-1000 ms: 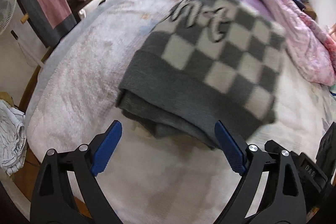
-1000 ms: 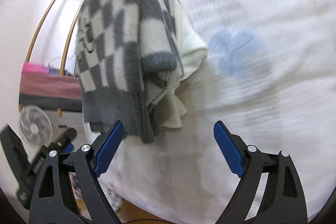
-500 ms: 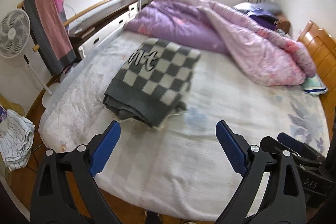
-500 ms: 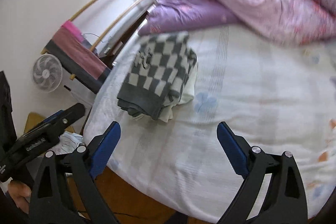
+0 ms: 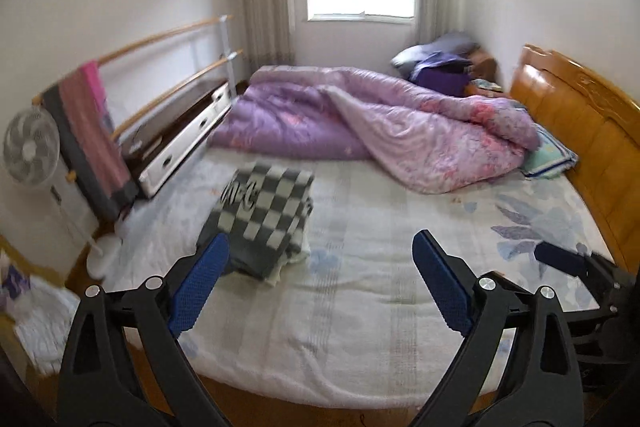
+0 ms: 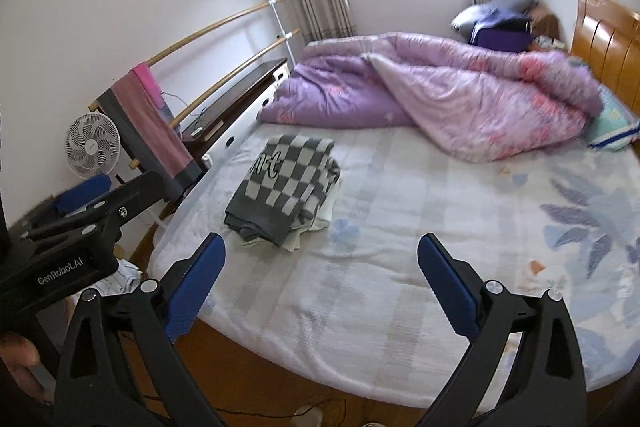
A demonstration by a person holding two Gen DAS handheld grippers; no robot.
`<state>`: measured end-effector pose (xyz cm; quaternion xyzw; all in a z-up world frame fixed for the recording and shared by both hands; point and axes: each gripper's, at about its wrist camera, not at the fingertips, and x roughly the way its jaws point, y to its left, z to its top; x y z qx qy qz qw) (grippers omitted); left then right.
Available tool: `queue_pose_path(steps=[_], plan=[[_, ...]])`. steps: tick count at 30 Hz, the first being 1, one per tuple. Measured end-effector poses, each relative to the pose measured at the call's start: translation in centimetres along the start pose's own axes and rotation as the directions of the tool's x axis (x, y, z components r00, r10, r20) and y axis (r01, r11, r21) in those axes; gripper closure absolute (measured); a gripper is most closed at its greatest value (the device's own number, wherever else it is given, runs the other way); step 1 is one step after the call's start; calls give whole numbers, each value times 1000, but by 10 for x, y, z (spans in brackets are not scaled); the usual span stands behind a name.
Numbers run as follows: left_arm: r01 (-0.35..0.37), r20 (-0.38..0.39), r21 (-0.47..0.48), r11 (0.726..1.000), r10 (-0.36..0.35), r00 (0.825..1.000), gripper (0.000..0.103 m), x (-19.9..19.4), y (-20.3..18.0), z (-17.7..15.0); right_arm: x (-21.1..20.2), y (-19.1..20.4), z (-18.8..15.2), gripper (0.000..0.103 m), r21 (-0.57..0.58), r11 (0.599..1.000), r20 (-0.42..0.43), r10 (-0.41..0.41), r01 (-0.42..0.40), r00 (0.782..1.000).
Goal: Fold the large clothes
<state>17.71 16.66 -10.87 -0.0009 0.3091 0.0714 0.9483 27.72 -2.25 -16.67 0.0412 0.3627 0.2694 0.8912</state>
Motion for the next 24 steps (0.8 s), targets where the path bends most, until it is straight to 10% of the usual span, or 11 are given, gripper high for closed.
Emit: queue_pose_path(steps=[24], plan=[[112,134,57,992,-119,984,6,-145,103,2,-128,144,-20,8,40,971,204,-239,236,949]])
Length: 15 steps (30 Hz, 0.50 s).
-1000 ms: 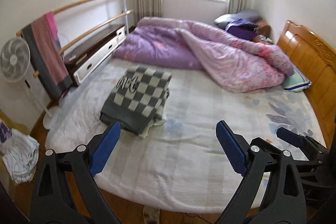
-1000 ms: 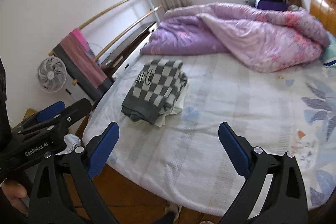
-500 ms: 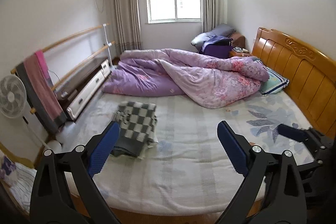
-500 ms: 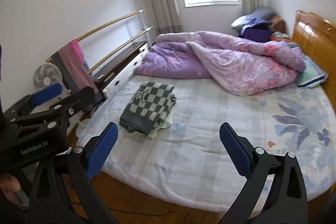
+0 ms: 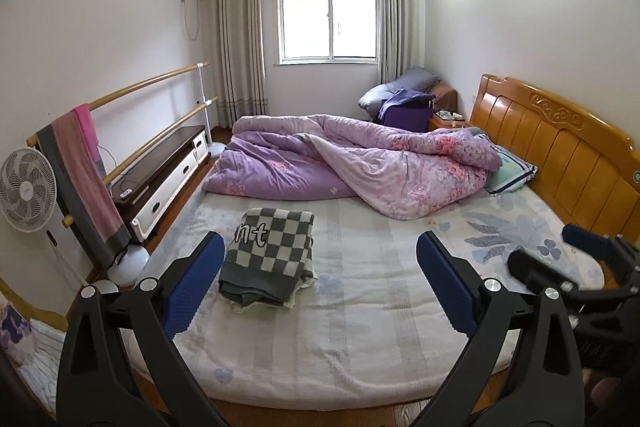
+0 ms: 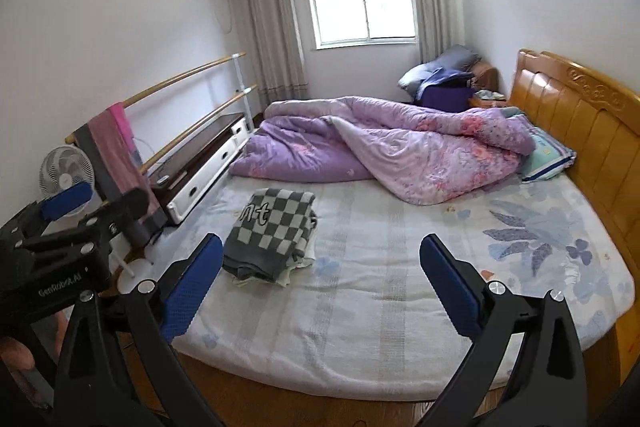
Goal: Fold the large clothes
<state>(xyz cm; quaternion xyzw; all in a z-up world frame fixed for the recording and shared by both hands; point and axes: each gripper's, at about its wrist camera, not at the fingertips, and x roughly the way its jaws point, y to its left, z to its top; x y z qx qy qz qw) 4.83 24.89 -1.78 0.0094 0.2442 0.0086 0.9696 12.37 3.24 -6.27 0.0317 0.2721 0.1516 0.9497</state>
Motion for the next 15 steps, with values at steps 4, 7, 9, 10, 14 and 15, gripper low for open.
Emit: queue_pose_path(steps=[4,7,9,10,14,15], plan=[[42,-16,2,999,-42,999,6,-12,6,-2,-12,8,5,8,8,1000,11,-17,17,1000],[61,-15,4,998,-61,998,6,-20,8,0,-22,16,10,8,2,1000,22,-25,25,999],[70,-7,6,998,-70,998,6,-25,9,3,-27,20,13,8,-6,999,30,-37,37,999],[76,-6,6,997,-76,997,6,-27,10,3,-29,22,14,8,-8,999,34,-37,37,999],[84,8,4,996,-84,996,6,-32,13,10,-38,27,18,8,-7,999,60,-46,46,997],[81,14,6,997,-81,997,6,-34,14,11,-39,28,18,8,-10,999,64,-48,49,997]])
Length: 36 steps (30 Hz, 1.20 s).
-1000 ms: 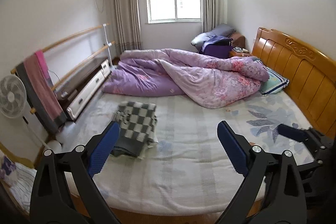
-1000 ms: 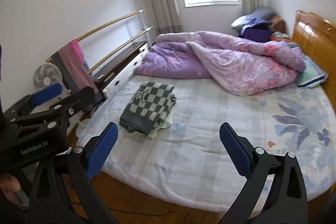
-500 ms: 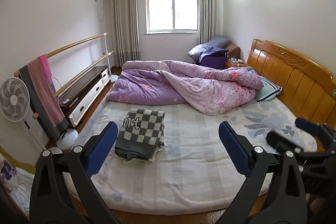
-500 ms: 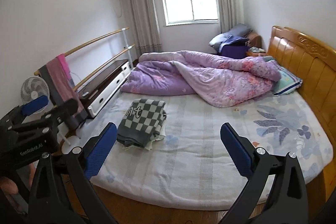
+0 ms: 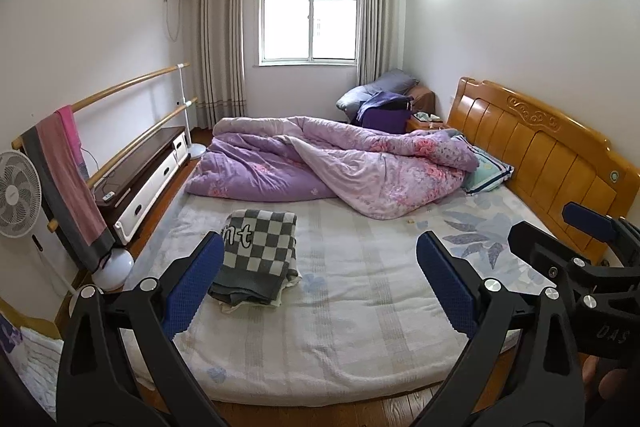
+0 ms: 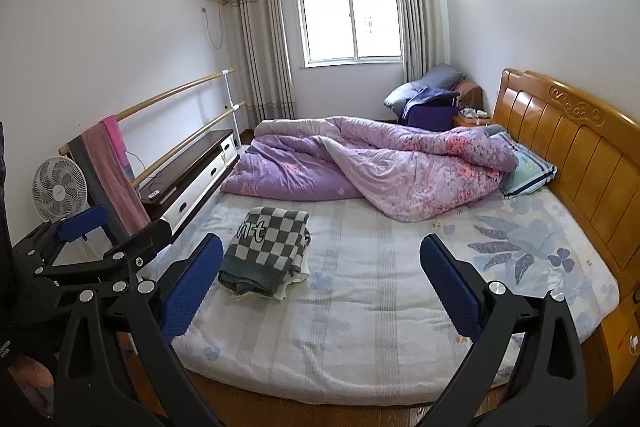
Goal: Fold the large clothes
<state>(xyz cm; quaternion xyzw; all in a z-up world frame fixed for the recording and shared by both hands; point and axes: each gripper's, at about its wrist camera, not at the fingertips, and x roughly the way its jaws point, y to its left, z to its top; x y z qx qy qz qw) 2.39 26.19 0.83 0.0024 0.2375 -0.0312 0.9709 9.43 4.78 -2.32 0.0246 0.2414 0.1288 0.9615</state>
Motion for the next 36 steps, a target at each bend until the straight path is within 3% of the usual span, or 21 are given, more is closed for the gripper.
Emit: queue_pose_path(steps=[19,36], plan=[[-27,48,-6,1000,27,998,6,-3,-6,17,-5,-2,8,8,4,1000,39,-14,14,999],[-37,43,-13,999,38,998,6,4,-13,20,-2,-5,10,8,3,1000,30,-30,30,999]])
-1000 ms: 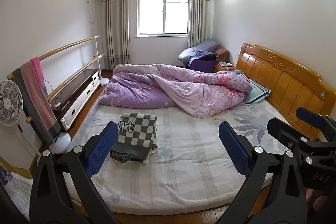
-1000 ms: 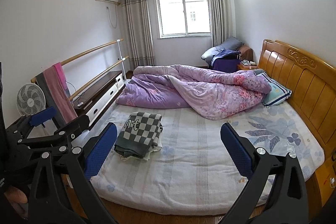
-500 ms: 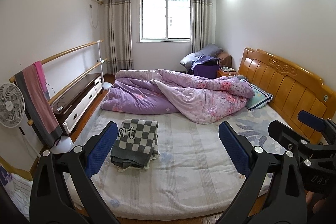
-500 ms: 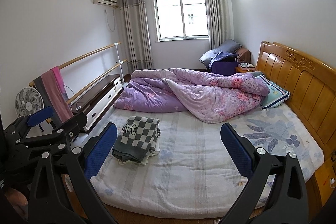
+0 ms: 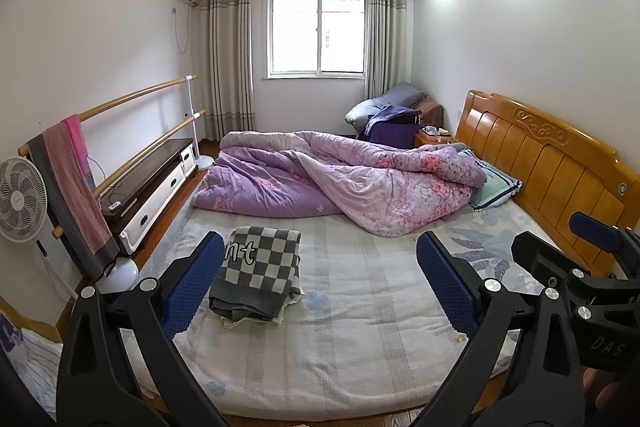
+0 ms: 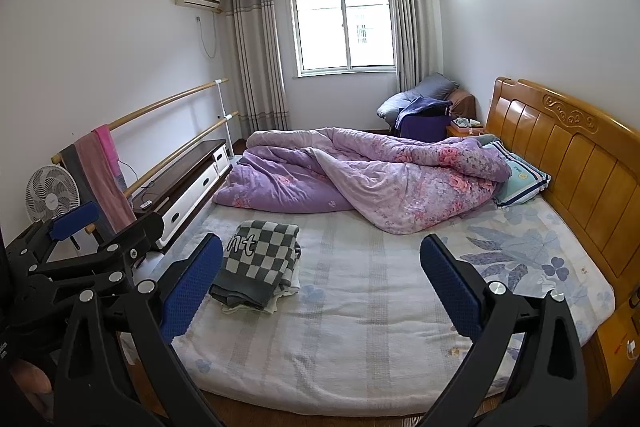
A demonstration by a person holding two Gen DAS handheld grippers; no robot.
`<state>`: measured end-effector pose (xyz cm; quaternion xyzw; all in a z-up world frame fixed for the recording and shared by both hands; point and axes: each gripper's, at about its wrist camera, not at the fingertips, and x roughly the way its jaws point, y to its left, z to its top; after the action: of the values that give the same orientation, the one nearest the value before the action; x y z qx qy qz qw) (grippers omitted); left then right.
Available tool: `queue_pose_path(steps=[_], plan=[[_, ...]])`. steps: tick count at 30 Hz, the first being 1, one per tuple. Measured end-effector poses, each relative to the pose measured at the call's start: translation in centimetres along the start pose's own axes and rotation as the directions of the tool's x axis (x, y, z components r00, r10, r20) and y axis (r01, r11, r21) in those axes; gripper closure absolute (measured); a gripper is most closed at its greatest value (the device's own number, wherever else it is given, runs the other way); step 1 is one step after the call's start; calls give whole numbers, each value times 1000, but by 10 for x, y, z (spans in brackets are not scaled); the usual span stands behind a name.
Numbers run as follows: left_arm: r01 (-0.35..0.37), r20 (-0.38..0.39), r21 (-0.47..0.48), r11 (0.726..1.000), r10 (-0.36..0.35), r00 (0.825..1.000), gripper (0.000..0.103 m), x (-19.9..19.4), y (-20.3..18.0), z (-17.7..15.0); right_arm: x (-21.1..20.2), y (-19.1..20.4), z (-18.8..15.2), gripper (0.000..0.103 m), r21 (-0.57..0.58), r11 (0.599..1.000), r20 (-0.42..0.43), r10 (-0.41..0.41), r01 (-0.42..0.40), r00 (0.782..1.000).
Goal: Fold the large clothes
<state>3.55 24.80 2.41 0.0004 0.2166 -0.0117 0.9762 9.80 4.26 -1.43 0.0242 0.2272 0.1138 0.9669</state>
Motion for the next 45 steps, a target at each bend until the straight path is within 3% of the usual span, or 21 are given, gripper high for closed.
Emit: queue_pose_path(steps=[23,45], plan=[[-24,42,22,999,23,999,6,4,-6,-9,-2,-1,0,8,-1,1000,-5,-7,7,1000],[-14,20,15,1000,14,1000,6,8,-7,-5,-3,-9,3,8,-3,1000,-12,-8,8,1000]])
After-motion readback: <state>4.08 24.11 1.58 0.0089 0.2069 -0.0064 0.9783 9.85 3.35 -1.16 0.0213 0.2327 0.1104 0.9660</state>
